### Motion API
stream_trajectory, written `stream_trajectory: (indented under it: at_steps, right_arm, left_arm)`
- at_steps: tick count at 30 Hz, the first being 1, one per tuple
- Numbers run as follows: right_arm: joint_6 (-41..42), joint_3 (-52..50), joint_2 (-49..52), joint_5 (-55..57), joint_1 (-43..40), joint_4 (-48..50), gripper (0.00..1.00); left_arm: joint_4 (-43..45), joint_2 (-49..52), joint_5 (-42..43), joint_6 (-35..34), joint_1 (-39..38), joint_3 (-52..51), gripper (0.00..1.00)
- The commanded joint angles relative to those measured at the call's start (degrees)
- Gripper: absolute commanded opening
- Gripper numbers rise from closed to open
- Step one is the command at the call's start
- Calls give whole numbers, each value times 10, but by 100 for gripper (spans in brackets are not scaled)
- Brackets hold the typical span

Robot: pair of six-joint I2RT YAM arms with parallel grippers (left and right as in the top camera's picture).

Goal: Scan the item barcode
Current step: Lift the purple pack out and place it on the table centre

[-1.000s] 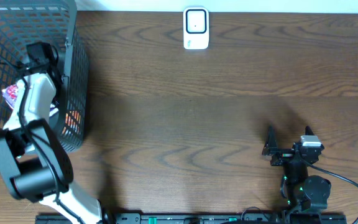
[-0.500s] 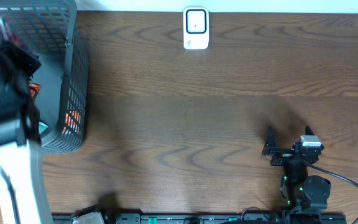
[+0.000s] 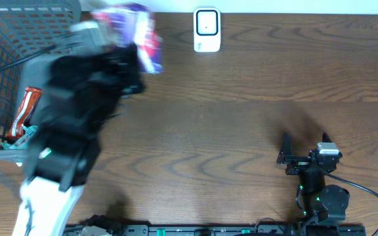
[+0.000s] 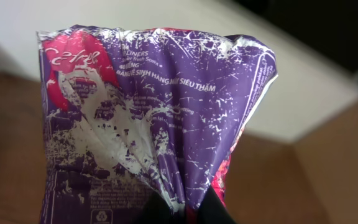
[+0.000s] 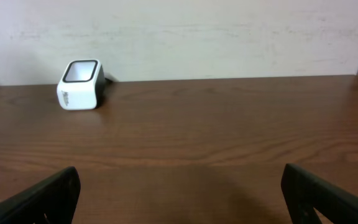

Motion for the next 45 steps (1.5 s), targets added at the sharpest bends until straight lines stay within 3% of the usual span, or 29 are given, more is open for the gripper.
stream_trajectory:
  at_steps: [1, 10, 13, 15, 16, 18, 26, 33, 39, 40, 45]
  right_arm:
    - [-4, 0, -2, 0, 9, -3, 99]
    - [-4, 0, -2, 0, 9, -3, 99]
    - [-4, 0, -2, 0, 9, -3, 99]
    - [-4, 0, -2, 0, 9, -3, 99]
    - [-4, 0, -2, 0, 9, -3, 99]
    - [-4, 0, -2, 0, 9, -3, 99]
    - [-4, 0, -2, 0, 9, -3, 99]
    - [-4, 0, -2, 0, 9, -3, 99]
    - [-4, 0, -2, 0, 9, -3, 99]
    - [-4, 0, -2, 0, 9, -3, 99]
    - [-5, 0, -2, 0, 9, -3, 99]
  left_arm:
    - [-5, 87, -56, -4, -70, 1, 7]
    - [-3, 338, -77, -55, -157, 1, 8]
    - [2, 389, -77, -55, -169, 1, 32]
    - [4, 403, -77, -55, -172, 1, 61]
    - [4, 402, -77, -54, -172, 1, 71]
    - [1, 389, -77, -44, -168, 8, 83]
    - [0, 209, -98, 77, -96, 59, 84]
    - [5, 58, -232, 139, 102, 62, 85]
    - [-59, 56, -249, 170, 313, 54, 84]
    - [-68, 64, -244, 168, 337, 45, 79]
    - [-70, 124, -265, 168, 373, -11, 81]
